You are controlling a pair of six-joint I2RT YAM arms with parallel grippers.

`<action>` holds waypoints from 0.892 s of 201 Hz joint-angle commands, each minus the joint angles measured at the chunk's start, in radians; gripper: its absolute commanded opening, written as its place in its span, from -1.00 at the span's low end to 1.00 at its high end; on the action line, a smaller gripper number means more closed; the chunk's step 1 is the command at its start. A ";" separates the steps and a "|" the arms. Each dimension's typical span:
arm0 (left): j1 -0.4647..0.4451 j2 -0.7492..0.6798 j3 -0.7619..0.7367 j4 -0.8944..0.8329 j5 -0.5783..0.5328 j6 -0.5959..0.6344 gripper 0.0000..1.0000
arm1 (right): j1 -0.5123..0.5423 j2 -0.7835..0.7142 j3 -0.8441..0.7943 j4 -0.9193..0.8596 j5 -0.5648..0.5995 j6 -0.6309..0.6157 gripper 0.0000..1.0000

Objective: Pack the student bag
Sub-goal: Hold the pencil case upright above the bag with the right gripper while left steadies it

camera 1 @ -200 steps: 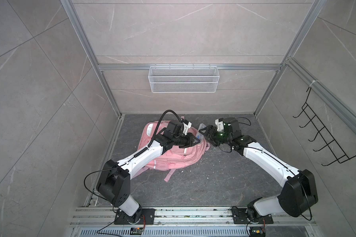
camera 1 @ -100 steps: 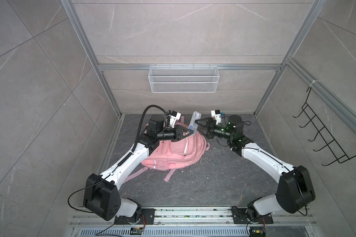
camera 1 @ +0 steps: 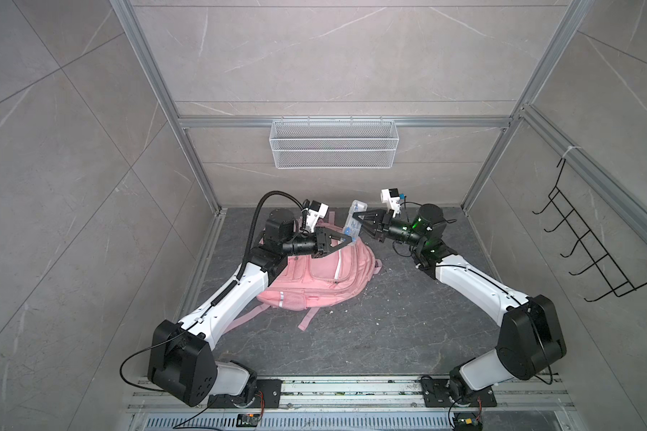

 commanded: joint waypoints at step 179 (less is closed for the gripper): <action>0.032 0.392 0.191 -0.337 -0.280 0.245 0.02 | -0.111 -0.024 0.240 -1.109 0.230 -0.651 -0.90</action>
